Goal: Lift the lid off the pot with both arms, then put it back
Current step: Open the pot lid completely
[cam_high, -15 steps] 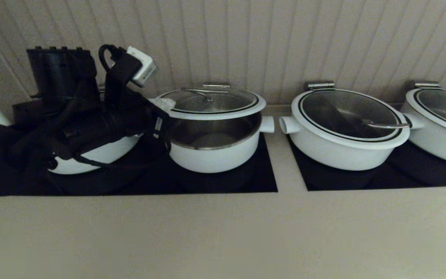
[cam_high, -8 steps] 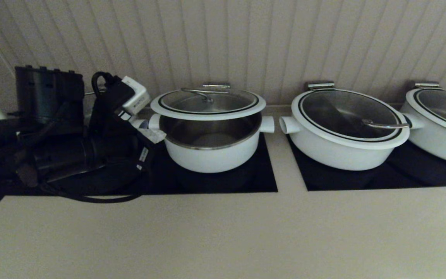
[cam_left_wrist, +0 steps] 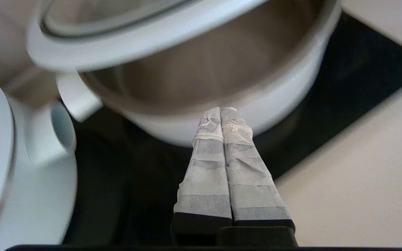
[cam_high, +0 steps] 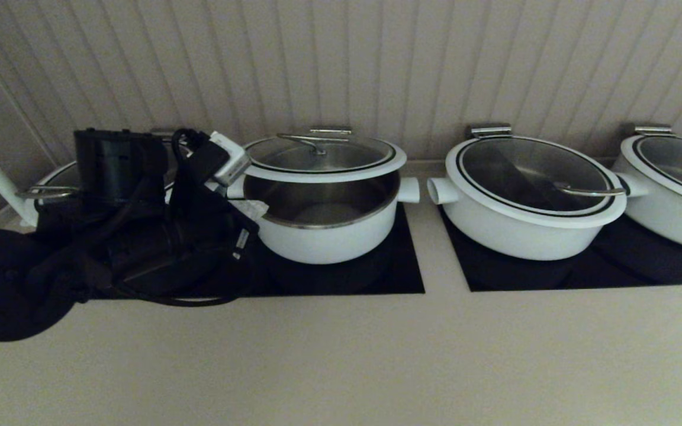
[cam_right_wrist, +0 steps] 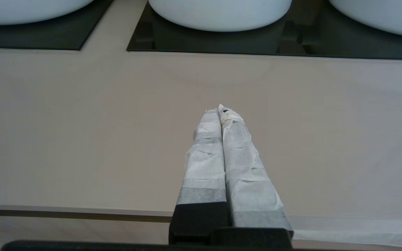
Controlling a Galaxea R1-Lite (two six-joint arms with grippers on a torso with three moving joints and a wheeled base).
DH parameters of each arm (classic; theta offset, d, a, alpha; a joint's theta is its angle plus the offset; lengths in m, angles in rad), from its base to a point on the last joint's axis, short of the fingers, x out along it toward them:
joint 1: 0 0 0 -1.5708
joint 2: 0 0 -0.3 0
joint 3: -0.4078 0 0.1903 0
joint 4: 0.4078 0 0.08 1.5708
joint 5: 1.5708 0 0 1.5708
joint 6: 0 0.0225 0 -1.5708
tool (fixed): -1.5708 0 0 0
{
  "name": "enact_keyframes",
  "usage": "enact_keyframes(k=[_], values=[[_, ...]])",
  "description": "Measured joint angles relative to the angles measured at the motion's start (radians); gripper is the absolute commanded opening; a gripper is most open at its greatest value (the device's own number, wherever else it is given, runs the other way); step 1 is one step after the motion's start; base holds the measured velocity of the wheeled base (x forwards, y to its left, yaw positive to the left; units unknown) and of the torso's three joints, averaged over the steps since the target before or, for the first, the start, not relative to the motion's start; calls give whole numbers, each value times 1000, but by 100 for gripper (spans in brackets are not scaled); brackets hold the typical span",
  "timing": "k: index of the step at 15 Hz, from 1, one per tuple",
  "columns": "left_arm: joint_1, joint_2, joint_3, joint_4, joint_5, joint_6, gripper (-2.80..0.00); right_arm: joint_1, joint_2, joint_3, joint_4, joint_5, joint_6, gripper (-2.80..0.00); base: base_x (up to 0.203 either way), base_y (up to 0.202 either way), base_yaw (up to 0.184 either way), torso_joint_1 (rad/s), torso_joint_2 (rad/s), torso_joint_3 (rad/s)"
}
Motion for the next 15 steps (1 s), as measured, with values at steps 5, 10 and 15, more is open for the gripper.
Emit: enact_keyframes(k=[5, 10, 15], values=[[0, 79, -20, -106, 8, 1, -280, 0, 0, 0, 0, 0, 0, -280, 0, 0, 0, 0, 0, 0], [1, 103, -32, -142, 37, 0, -280, 0, 0, 0, 0, 0, 0, -280, 0, 0, 0, 0, 0, 0], [1, 126, -118, -145, 53, 2, -280, 0, 0, 0, 0, 0, 0, -280, 0, 0, 0, 0, 0, 0]])
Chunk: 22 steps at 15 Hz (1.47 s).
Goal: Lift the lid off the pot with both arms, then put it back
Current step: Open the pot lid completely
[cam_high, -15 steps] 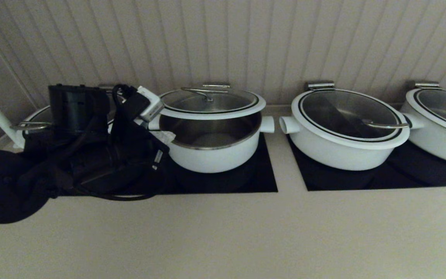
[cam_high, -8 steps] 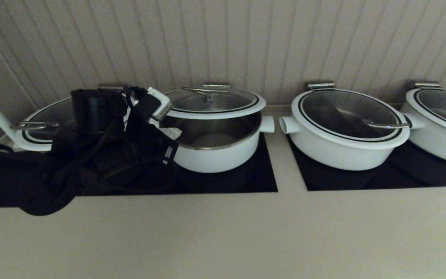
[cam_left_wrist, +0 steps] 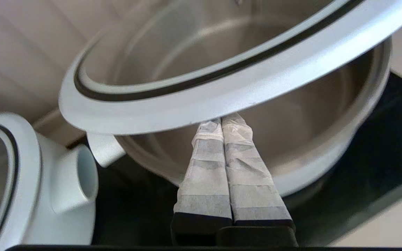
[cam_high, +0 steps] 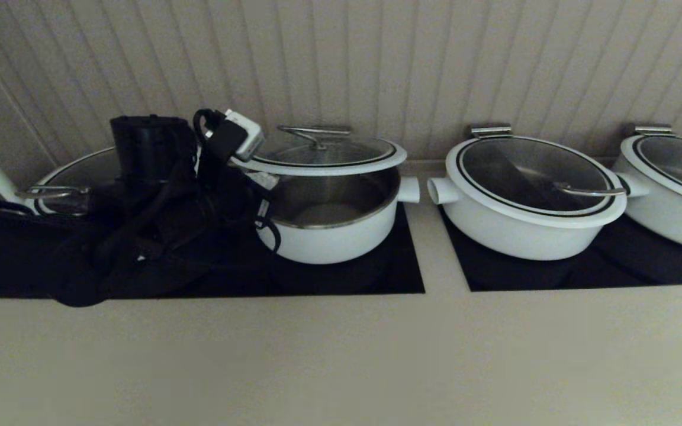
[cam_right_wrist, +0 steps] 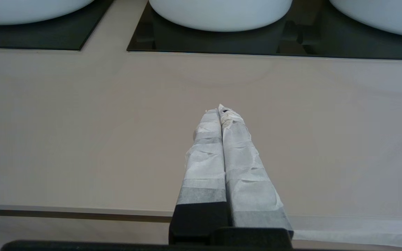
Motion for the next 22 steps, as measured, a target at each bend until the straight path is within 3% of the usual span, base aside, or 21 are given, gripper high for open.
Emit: enact_keyframes(k=[22], values=[[2, 29, -211, -7, 34, -1, -280, 0, 0, 0, 0, 0, 0, -280, 0, 0, 0, 0, 0, 0]])
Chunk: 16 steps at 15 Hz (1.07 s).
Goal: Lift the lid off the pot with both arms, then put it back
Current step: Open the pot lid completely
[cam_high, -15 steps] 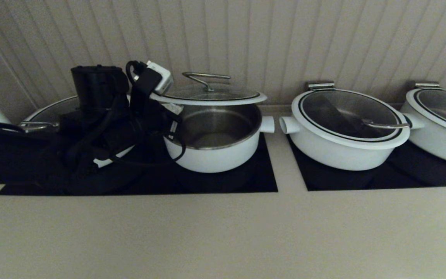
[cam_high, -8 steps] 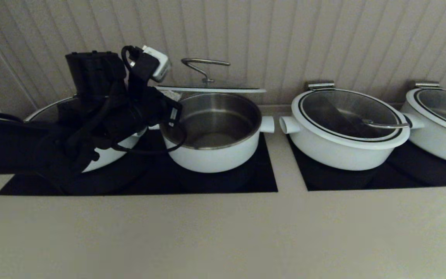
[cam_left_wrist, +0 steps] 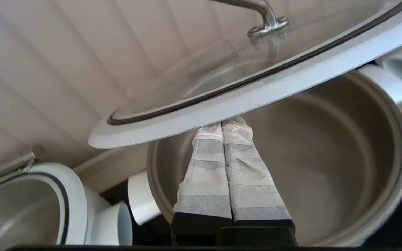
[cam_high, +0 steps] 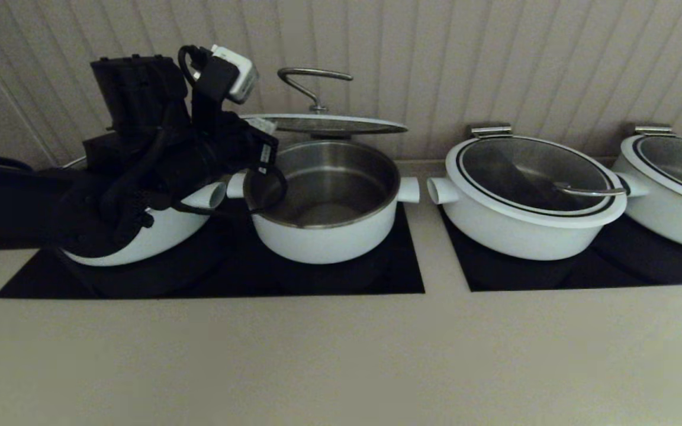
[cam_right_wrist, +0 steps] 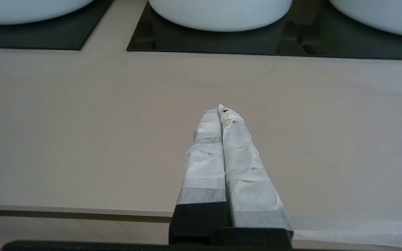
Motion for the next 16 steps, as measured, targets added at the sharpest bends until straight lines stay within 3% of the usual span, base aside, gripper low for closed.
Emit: enact_keyframes(k=[9, 13, 16], values=[[0, 41, -99, -4, -1, -4, -280, 0, 0, 0, 1, 0, 0, -280, 0, 0, 0, 0, 0, 0], [0, 70, -111, -117, -2, 1, -280, 0, 0, 0, 0, 0, 0, -280, 0, 0, 0, 0, 0, 0], [0, 81, -115, -124, -3, 1, -280, 0, 0, 0, 0, 0, 0, -280, 0, 0, 0, 0, 0, 0]])
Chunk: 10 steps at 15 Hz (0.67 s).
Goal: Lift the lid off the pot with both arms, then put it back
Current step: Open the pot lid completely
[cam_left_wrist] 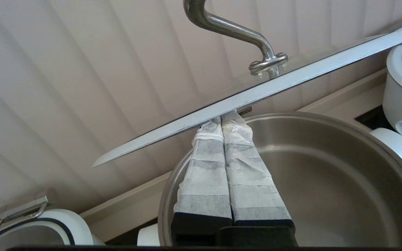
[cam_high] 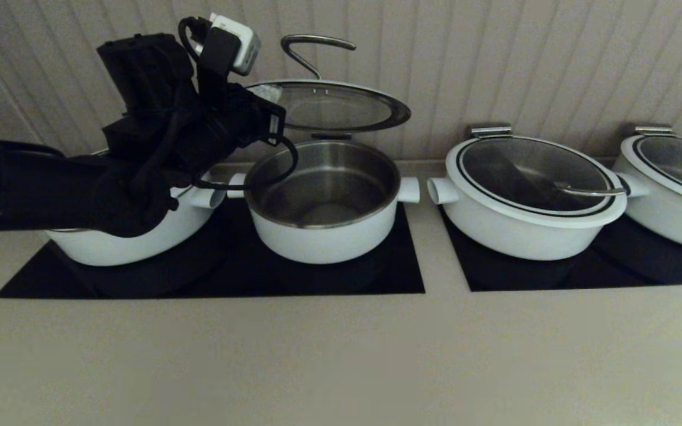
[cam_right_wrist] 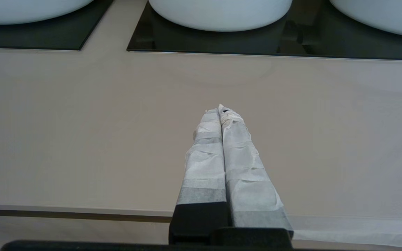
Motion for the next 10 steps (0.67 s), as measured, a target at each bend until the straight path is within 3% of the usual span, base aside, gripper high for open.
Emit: enact_keyframes(k=[10], values=[[1, 27, -103, 0, 0, -2, -280, 0, 0, 0, 0, 0, 0, -280, 0, 0, 0, 0, 0, 0]])
